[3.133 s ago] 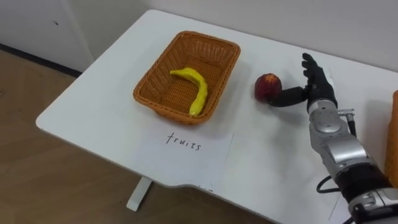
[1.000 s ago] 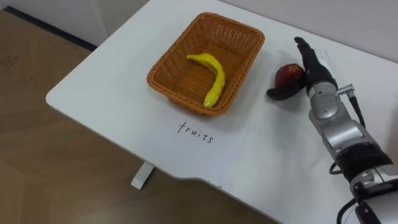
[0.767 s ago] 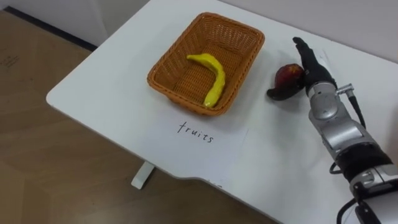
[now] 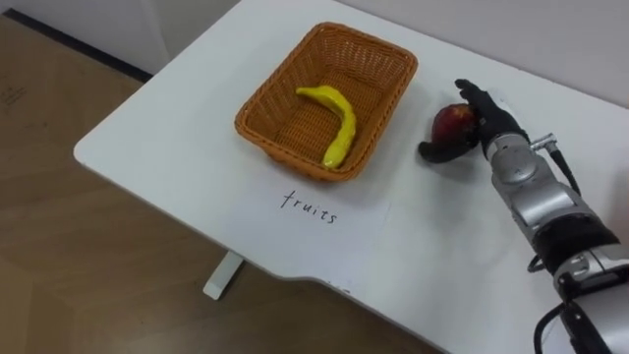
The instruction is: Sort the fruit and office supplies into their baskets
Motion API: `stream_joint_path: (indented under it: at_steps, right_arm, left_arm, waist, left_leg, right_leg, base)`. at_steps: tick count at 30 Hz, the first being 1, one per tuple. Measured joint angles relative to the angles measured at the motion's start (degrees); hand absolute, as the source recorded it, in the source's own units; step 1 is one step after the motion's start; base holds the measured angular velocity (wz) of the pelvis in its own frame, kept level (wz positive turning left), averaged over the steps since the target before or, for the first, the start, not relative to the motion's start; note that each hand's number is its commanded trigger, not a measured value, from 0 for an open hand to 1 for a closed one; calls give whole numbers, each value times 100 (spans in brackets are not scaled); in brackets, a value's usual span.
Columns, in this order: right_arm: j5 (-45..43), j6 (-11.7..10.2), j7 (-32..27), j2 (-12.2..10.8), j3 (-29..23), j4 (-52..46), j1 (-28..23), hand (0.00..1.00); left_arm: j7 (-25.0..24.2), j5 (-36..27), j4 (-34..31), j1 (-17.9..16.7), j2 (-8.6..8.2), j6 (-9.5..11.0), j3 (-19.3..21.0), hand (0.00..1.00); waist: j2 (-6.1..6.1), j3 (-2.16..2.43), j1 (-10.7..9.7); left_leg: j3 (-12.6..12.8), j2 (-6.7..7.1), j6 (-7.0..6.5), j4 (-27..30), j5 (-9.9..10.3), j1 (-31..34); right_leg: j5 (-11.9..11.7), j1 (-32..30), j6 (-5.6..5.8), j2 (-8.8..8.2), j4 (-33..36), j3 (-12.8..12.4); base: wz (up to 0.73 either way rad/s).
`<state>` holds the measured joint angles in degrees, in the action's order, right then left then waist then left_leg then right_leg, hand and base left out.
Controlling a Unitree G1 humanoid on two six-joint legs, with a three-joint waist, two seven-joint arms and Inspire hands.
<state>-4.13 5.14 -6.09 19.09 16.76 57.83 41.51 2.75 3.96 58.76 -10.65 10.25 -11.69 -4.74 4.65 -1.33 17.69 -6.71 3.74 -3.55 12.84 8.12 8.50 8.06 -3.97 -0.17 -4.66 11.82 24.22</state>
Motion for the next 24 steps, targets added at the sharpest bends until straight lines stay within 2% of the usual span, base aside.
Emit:
stream_joint_path:
  at_steps: [1, 2, 3, 4, 7, 13, 24]
  right_arm:
    - [-2, -1, 12, 1, 0, 14, 8, 52]
    - [-1, -3, 22, 1, 0, 29, 11, 96]
    - [-1, -5, 48, 6, 0, 72, 12, 100]
    - [-1, -5, 77, 7, 1, 104, 12, 100]
    - [-84, -10, 91, 27, 0, 152, 25, 100]
    - [-248, -1, 3, 299, 2, 502, 266, 100]
    - [-285, -4, -21, 351, 21, 473, 292, 100]
  left_arm:
    - [-3, 0, 22, 10, 0, 0, 0, 0]
    - [-3, -2, 31, 15, 0, -1, 0, 0]
    - [-3, -3, 36, 16, 0, -10, 0, 0]
    - [-3, -5, 35, 16, 0, -34, -1, 0]
    - [0, -4, 27, 26, -12, -44, 0, 0]
    - [55, -118, 5, 118, -1, -47, -1, 0]
    - [55, -119, 86, 242, 27, -43, -118, 0]
  waist:
    - [-4, -3, 0]
    - [-7, -5, 0]
    - [-16, -11, 0]
    - [-37, -26, 1]
    - [-36, -34, 31]
    - [-40, -37, 169]
    - [-23, -23, 162]
  left_leg:
    - [-1, 0, 0, 9, 0, -2]
    - [-2, 0, 0, 16, 0, -2]
    - [-6, 0, 0, 41, 0, -1]
    - [-12, 0, -1, 59, 5, 0]
    - [-15, 0, 3, 74, 27, 10]
    - [-32, -3, 5, 76, 29, 10]
    - [-12, -9, 3, 55, 27, -30]
  right_leg:
    - [-1, 1, -1, -3, 0, 13]
    - [-1, 5, -1, -3, 0, 18]
    - [-1, 19, -1, -6, 0, 30]
    - [-1, 35, -1, -11, 0, 48]
    - [-1, 31, -2, -18, 0, 56]
    - [-3, 33, -5, -5, -3, 79]
    - [-2, 47, -3, -18, -17, 153]
  base:
    - [0]
    - [3]
    - [5]
    - [5]
    - [0]
    - [0]
    - [0]
